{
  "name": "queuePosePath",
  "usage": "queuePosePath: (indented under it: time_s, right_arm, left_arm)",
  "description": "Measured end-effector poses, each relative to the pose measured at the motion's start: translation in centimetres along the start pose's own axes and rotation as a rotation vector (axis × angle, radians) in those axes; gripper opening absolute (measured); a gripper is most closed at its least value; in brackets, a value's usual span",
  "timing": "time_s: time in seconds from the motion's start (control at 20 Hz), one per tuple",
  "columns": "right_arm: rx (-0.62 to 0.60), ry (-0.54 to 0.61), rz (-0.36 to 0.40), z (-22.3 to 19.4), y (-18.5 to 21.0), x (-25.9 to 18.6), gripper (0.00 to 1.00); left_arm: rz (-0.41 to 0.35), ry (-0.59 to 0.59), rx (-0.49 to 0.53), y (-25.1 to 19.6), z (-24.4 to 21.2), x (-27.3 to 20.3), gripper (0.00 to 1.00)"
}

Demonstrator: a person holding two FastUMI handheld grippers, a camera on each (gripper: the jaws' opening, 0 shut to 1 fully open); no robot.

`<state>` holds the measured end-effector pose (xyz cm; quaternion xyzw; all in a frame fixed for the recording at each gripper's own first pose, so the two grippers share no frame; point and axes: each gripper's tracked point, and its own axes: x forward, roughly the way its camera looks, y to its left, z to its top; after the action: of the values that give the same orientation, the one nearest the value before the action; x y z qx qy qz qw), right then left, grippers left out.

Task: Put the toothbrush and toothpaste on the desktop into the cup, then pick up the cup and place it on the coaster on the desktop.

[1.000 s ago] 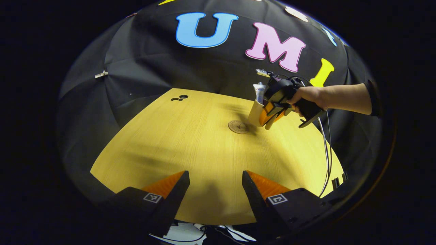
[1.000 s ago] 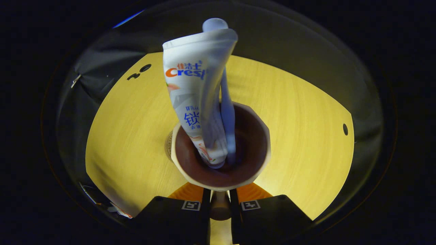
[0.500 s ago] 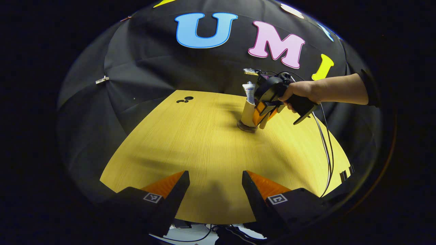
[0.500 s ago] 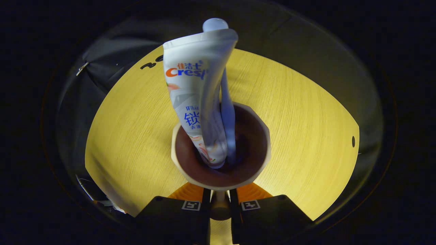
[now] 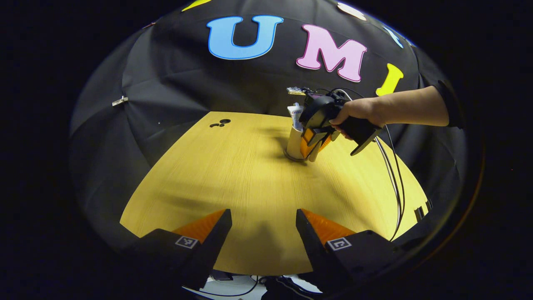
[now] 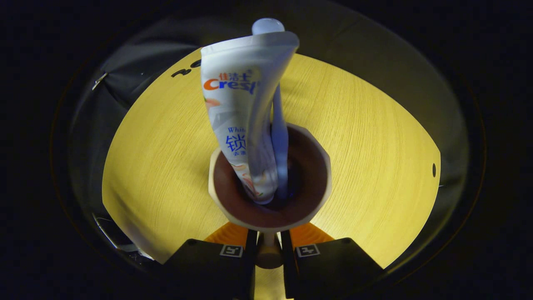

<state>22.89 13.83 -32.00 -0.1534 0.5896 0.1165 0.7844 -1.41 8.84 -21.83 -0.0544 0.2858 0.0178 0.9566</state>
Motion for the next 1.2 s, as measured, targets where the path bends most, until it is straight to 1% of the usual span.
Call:
queuePosePath:
  time_s: [0.05, 0.1, 0.15, 0.2, 0.25, 0.3, 0.35, 0.4, 0.6, 0.7, 0.85, 1.0, 1.05, 1.1, 1.2]
  right_arm:
    - [-0.008, -0.005, -0.004, -0.3, -0.2, 0.0, 0.33]
    - [-0.027, -0.002, -0.011, -0.6, -0.4, -0.1, 0.33]
    - [-0.05, 0.001, -0.014, -0.9, -0.4, -0.4, 0.51]
    - [-0.072, -0.002, -0.014, -1.2, -0.4, -0.7, 0.56]
    - [-0.086, -0.01, -0.007, -1.4, -0.3, -1.0, 0.68]
    - [-0.094, -0.014, 0.003, -1.8, -0.2, -1.4, 0.76]
    - [-0.099, -0.015, 0.016, -2.3, 0.0, -1.7, 0.93]
    - [-0.104, -0.023, 0.022, -2.9, -0.2, -2.3, 1.0]
    - [-0.068, -0.083, 0.052, -4.1, -0.9, -5.6, 0.98]
    - [-0.037, -0.164, 0.046, -3.8, -2.0, -8.2, 0.98]
    - [0.025, -0.351, -0.01, -3.0, -4.3, -13.3, 0.98]
    - [0.138, -0.496, -0.014, -3.1, -5.7, -17.9, 0.98]
    - [0.184, -0.552, -0.026, -3.5, -6.9, -19.9, 0.98]
    - [0.207, -0.592, -0.044, -3.8, -7.9, -21.3, 0.98]
    - [0.255, -0.65, -0.113, -5.4, -10.0, -23.8, 0.98]
  left_arm:
    - [-0.005, -0.003, 0.002, -0.4, 0.1, 0.0, 0.97]
    - [-0.009, -0.003, 0.003, -0.6, 0.1, -0.1, 0.96]
    - [-0.014, -0.005, 0.005, -0.9, 0.1, -0.1, 0.96]
    - [-0.017, -0.006, 0.009, -1.1, 0.2, -0.1, 0.96]
    - [-0.019, -0.008, 0.012, -1.3, 0.3, 0.1, 0.96]
    - [-0.023, -0.01, 0.014, -1.6, 0.3, 0.0, 0.96]
    - [-0.027, -0.011, 0.016, -1.9, 0.5, 0.0, 0.96]
    - [-0.033, -0.012, 0.016, -2.3, 0.6, 0.1, 0.96]
    - [-0.063, -0.009, 0.028, -4.1, 0.7, 0.2, 0.97]
    - [-0.077, -0.013, 0.04, -5.1, 1.1, 0.3, 0.96]
    - [-0.096, -0.055, 0.065, -6.9, 3.3, 0.5, 0.96]
    - [-0.094, -0.119, 0.092, -8.4, 5.8, 0.3, 0.97]
    - [-0.099, -0.146, 0.102, -9.1, 6.8, 0.1, 0.97]
    - [-0.115, -0.175, 0.114, -10.2, 8.0, -0.1, 0.96]
    - [-0.168, -0.195, 0.125, -12.6, 9.3, -0.6, 0.96]
